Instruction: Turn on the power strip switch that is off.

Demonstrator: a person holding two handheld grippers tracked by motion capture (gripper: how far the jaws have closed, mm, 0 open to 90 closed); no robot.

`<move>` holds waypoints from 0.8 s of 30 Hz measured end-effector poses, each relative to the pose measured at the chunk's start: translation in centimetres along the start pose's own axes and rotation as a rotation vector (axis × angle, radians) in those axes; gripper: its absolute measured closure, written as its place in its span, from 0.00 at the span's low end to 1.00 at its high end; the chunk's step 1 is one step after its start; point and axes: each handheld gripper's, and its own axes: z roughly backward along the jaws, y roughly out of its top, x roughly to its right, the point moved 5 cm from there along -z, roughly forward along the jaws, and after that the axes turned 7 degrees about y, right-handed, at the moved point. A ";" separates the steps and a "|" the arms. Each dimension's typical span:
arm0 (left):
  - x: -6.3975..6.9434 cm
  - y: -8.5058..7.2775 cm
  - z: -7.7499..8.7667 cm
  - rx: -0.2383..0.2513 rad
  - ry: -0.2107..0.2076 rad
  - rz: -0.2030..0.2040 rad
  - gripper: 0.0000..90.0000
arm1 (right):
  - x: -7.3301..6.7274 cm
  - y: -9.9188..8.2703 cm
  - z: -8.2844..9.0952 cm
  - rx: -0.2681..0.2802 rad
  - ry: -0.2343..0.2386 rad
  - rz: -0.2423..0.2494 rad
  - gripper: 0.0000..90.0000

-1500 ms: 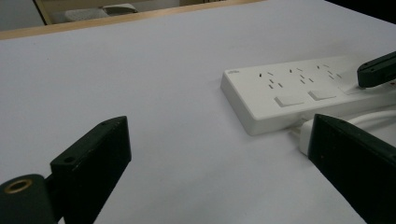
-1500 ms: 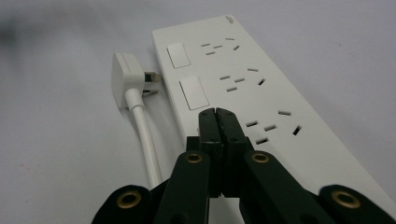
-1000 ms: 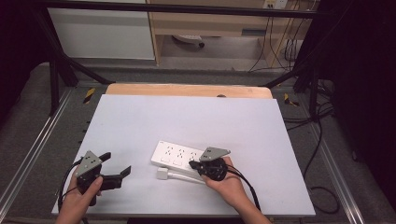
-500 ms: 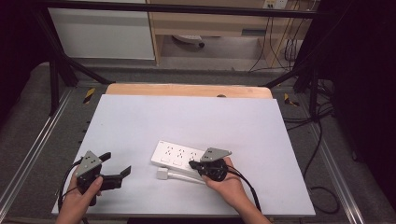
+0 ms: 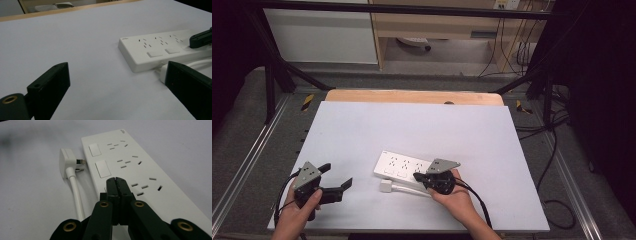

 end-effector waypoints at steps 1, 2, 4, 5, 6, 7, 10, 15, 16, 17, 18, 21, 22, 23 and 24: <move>0.0 0.0 0.0 0.000 0.000 0.002 0.07 | 0.0 0.0 0.0 0.000 0.001 -0.003 1.00; 0.0 0.0 0.0 -0.001 0.000 0.002 0.07 | 0.0 0.0 0.0 0.002 0.002 -0.004 1.00; 0.0 0.0 0.0 -0.001 -0.001 0.001 0.07 | 0.1 0.0 0.0 0.003 0.003 -0.007 1.00; 0.0 0.0 0.0 0.000 -0.001 0.002 0.07 | 0.0 0.0 0.0 0.003 0.003 -0.006 1.00; 0.0 0.0 0.0 0.000 -0.001 0.000 0.07 | 0.0 0.0 0.0 0.004 0.002 -0.005 1.00; 0.0 0.0 0.0 0.000 -0.001 0.000 0.07 | 0.0 -0.1 0.0 0.005 0.002 -0.005 1.00; 0.0 0.0 0.0 0.000 0.000 0.000 0.07 | 0.0 -0.1 0.0 0.007 0.002 -0.008 1.00; 0.0 0.0 0.0 0.001 -0.001 0.000 0.07 | 0.0 -0.1 0.1 0.007 0.004 -0.009 1.00; 0.0 0.0 0.0 0.000 -0.001 0.000 0.07 | 0.0 -0.1 0.1 0.007 0.004 -0.009 1.00; 0.0 0.0 0.0 0.000 -0.001 -0.001 0.07 | 0.0 -0.1 0.1 0.007 0.004 -0.008 1.00; 0.0 0.0 0.0 0.000 -0.001 -0.001 0.07 | 0.0 -0.1 0.1 0.008 0.004 -0.009 1.00; 0.0 0.0 0.0 0.001 0.000 0.000 0.07 | 0.0 -0.1 0.1 0.008 0.004 -0.008 1.00; 0.0 0.0 0.0 0.000 0.000 0.000 0.07 | 0.0 -0.1 0.1 0.009 0.003 -0.006 1.00; 0.0 0.0 0.0 0.000 0.000 0.000 0.07 | 0.0 -0.1 0.1 0.008 0.005 -0.008 1.00; 0.0 0.0 0.0 0.000 0.000 0.000 0.07 | 0.0 -0.1 0.1 0.008 0.006 -0.011 1.00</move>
